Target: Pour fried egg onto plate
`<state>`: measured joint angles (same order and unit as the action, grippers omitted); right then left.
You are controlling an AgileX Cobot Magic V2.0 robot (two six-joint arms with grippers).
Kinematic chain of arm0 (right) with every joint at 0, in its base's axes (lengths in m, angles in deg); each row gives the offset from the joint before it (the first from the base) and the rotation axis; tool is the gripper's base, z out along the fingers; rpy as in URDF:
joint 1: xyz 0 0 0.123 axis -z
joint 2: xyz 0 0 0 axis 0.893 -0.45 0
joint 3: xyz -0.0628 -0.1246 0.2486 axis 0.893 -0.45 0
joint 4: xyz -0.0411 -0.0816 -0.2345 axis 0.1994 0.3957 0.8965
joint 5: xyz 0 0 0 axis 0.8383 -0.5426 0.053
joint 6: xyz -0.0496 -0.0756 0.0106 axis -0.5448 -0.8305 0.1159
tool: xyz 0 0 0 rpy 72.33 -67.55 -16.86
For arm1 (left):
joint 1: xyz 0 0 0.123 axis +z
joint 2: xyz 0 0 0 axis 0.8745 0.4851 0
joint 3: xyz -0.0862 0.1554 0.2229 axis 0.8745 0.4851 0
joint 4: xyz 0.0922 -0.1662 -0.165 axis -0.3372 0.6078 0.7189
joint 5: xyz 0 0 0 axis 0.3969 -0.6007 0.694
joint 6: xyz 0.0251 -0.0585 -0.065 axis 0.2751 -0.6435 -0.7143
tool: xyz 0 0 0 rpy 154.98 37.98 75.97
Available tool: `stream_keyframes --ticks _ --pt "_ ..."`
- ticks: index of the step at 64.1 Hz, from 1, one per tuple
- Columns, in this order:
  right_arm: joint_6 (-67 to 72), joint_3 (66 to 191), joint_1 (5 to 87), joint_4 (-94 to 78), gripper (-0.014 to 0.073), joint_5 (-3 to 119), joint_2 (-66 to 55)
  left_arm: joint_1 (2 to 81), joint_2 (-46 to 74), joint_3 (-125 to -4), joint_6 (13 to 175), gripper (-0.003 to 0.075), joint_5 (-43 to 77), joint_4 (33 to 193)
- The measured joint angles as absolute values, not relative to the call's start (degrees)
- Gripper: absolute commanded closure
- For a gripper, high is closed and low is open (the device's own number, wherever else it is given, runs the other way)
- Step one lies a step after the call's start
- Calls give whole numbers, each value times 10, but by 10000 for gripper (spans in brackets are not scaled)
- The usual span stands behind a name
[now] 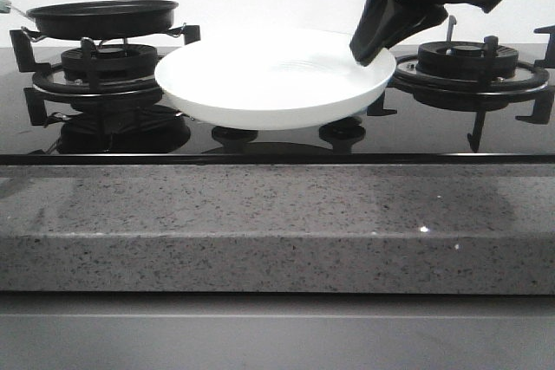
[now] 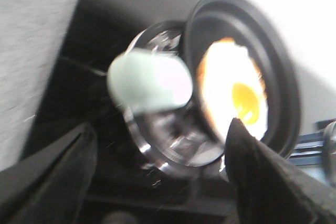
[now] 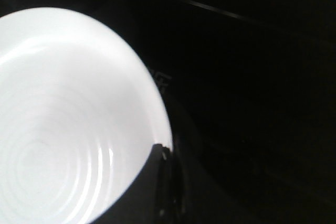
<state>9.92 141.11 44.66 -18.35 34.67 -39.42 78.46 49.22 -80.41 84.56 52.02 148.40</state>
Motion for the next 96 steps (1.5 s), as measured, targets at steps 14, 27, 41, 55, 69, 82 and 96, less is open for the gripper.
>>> stream_keyframes --ticks 14,27,41,55,69,82,96 --pt "99 1411 447 -183 662 347 -394 785 556 -829 866 227 546 1584" --pt "99 1411 447 -184 662 347 -394 785 592 -848 869 230 565 1625" --pt "99 1411 447 -185 662 347 -394 785 609 -850 870 411 586 1651" --pt "99 1411 447 -185 662 347 -394 785 611 -851 870 624 587 1657" --pt "99 1411 447 -185 662 347 -394 785 611 -851 870 741 596 1672" --pt "99 1411 447 -185 662 347 -394 785 611 -855 871 741 612 1675" --pt "99 1411 447 -185 662 348 -394 787 610 -855 888 741 652 1697"
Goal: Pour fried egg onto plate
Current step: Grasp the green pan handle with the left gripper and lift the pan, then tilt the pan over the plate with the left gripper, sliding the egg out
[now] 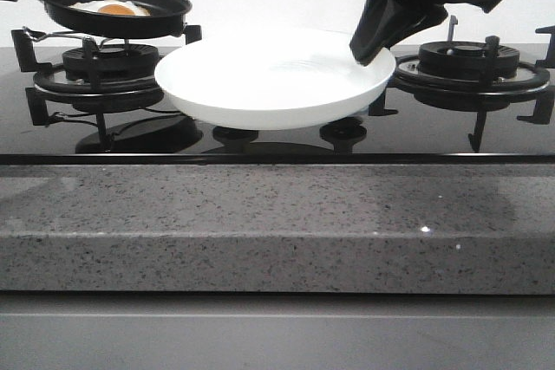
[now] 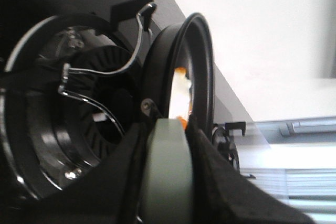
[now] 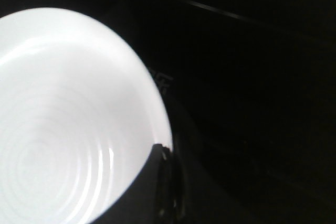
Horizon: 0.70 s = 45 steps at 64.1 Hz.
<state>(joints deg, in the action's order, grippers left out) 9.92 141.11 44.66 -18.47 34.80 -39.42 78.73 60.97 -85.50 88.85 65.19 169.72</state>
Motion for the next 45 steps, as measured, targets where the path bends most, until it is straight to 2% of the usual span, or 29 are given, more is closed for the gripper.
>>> stream_keyframes --ticks 27,45 --pt "99 1411 447 -185 662 348 -394 787 513 -855 925 741 681 1694" --pt "99 1411 447 -185 662 348 -394 756 408 -855 945 741 658 1619"
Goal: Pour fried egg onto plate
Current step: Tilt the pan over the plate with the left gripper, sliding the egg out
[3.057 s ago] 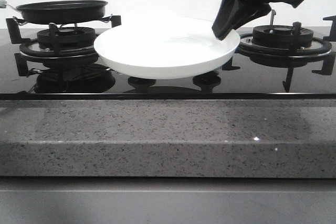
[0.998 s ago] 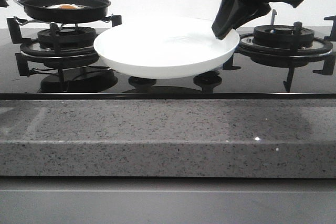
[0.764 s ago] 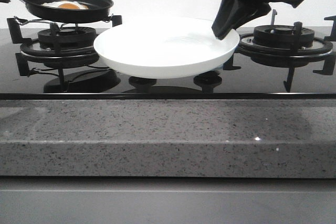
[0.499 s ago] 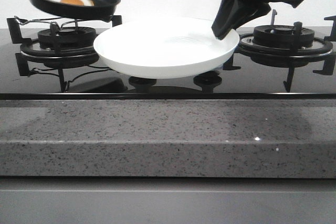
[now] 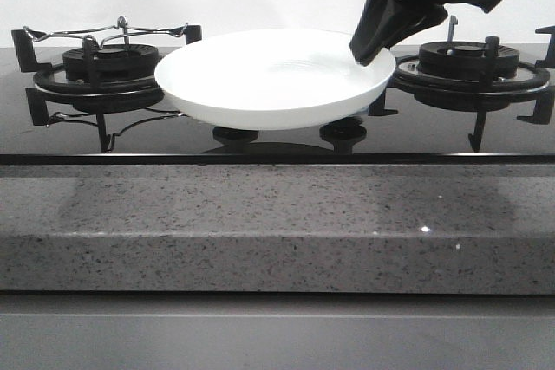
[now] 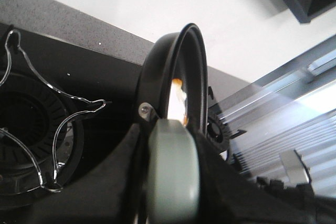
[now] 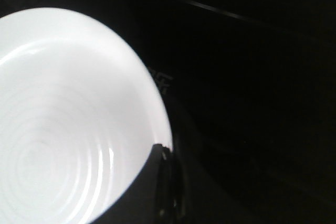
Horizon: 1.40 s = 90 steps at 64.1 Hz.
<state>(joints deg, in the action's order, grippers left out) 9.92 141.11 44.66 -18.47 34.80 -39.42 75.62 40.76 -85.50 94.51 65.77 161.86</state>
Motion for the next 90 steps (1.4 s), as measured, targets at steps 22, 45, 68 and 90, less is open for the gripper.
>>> stream_keyframes --ticks 22,45,68,90 --pt "99 1411 447 -185 662 348 -394 612 339 -854 946 741 554 1502" --pt "99 1411 447 -185 662 348 -394 457 327 -852 946 741 427 1363" --pt "99 1411 447 -185 662 348 -394 358 301 -852 946 741 336 1207" --pt "99 1410 447 -185 662 348 -394 304 301 -852 946 741 314 1102"
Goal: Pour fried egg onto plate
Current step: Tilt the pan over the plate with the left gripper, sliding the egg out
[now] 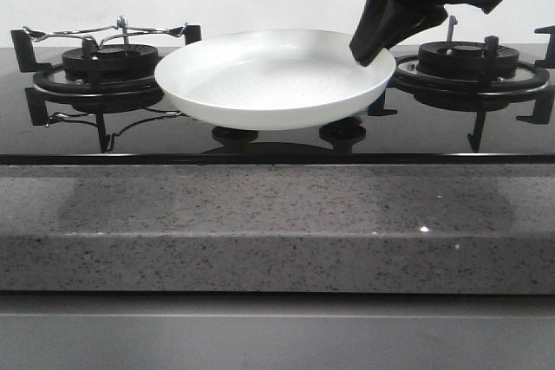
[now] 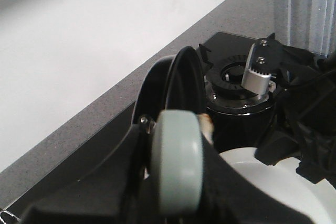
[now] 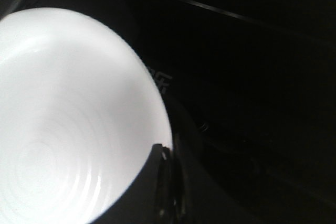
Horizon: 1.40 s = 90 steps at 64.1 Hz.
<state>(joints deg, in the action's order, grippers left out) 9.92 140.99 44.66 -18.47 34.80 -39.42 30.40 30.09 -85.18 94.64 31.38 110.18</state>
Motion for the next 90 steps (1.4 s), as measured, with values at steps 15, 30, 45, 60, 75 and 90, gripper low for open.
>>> stream_keyframes --ticks 15,30,45,60,75,90 --pt "98 1410 447 -185 662 345 -394 304 301 -852 946 741 303 1099" --pt "98 1410 447 -185 662 346 -394 304 301 -852 946 741 302 1099" --pt "98 1410 447 -185 662 346 -394 320 301 -852 939 741 308 1117" --pt "98 1410 447 -185 662 346 -394 428 301 -852 935 741 333 1222" --pt "98 1410 447 -185 662 346 -394 577 317 -852 934 741 399 1367" --pt "98 1410 447 -185 662 346 -394 714 372 -852 934 741 506 1505"
